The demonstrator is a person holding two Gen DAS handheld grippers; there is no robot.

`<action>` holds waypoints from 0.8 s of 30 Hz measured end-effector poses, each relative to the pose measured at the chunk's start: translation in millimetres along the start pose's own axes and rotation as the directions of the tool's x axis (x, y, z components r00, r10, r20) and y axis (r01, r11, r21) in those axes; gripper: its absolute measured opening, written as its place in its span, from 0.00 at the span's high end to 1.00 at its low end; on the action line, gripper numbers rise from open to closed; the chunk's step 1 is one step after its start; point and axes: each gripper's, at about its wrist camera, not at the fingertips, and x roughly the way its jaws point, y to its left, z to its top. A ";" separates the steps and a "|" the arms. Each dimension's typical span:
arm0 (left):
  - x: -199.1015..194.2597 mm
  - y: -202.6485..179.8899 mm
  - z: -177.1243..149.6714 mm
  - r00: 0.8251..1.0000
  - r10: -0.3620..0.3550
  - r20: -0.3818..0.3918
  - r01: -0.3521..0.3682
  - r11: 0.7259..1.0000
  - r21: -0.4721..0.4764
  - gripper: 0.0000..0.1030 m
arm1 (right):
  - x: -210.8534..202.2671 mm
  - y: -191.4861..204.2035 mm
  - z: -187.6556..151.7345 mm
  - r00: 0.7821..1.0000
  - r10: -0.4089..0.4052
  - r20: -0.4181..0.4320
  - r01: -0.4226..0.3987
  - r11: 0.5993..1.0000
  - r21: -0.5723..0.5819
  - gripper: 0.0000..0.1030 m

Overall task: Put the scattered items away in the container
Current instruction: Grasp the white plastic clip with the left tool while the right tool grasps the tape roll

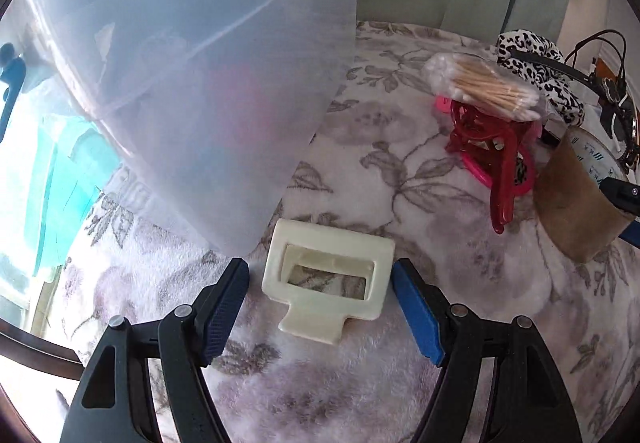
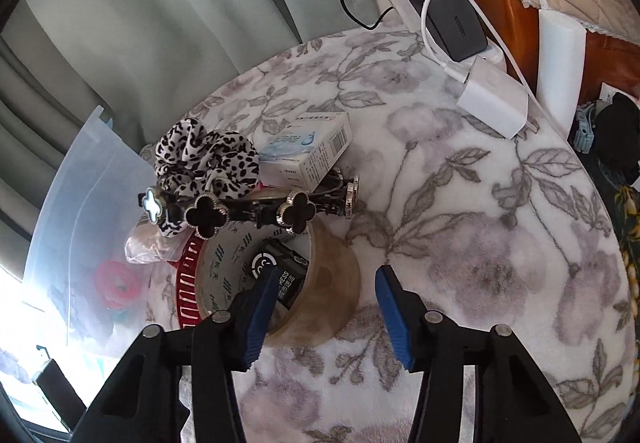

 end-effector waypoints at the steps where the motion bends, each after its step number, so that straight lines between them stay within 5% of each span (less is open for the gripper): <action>1: 0.5 -0.4 0.7 1.000 0.002 0.000 -0.002 1.000 0.002 0.27 | 0.3 -1.2 0.6 1.000 0.003 0.002 -0.003 1.000 0.010 0.56; 2: 0.6 -1.8 0.8 1.000 0.001 -0.001 -0.001 1.000 0.007 0.27 | -0.3 -2.3 1.3 1.000 0.006 0.005 -0.006 1.000 0.016 0.62; 4: -0.8 -6.7 0.9 1.000 -0.012 0.002 0.012 1.000 0.024 0.43 | -4.6 -3.8 3.1 1.000 0.009 0.010 -0.009 1.000 0.013 0.74; 9: -6.4 -27.7 -2.5 0.996 -0.086 0.007 0.085 0.992 0.098 0.46 | -14.1 -8.4 5.5 1.000 0.004 0.021 -0.004 1.000 0.005 0.89; 24: 4.5 -31.3 5.2 0.992 -0.125 0.002 0.124 0.984 0.130 0.44 | 4.9 -16.1 1.4 0.997 0.023 -0.069 -0.022 1.000 0.019 0.86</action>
